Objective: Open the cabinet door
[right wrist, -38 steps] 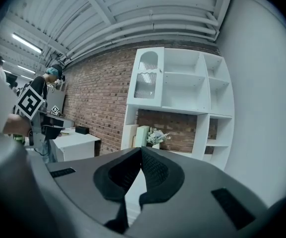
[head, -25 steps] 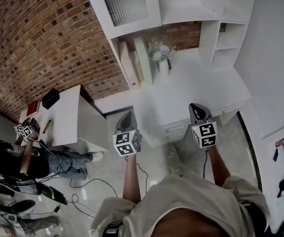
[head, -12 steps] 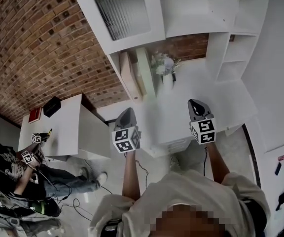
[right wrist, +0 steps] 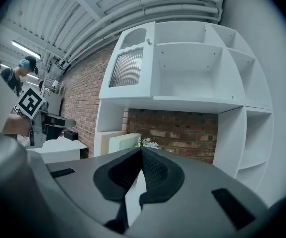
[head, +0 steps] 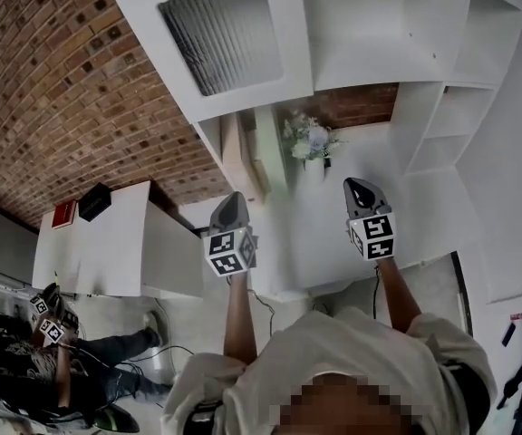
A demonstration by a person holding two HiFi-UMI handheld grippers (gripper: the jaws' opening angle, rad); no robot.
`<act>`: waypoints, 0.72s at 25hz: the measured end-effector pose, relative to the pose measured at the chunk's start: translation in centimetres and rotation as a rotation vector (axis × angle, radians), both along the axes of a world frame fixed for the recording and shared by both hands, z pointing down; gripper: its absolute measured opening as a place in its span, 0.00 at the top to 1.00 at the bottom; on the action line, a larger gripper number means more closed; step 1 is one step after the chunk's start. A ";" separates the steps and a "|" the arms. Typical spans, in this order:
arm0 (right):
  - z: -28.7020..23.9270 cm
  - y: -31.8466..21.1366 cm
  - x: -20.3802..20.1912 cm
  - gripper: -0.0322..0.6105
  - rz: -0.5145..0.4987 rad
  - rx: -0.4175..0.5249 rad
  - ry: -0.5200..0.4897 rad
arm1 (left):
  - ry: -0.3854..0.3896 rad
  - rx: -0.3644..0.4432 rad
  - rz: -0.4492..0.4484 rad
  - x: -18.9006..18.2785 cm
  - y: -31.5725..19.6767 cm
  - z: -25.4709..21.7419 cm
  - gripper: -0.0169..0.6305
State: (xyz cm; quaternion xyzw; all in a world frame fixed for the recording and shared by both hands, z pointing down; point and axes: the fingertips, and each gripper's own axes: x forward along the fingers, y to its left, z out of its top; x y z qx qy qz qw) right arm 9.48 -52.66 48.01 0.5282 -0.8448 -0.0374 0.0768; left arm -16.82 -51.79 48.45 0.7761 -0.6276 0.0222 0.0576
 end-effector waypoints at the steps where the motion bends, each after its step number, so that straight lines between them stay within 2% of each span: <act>1: 0.0 -0.6 -0.1 0.93 -0.006 -0.001 0.001 | -0.001 0.005 -0.004 -0.1 -0.6 -0.1 0.93; 9: 0.6 -4.3 -0.8 0.93 -0.031 -0.003 -0.003 | -0.007 0.000 -0.026 -0.3 -3.5 0.3 0.93; 18: 0.3 -6.2 -2.4 0.91 -0.039 0.016 0.019 | -0.014 -0.033 0.005 -0.3 -5.0 1.3 0.93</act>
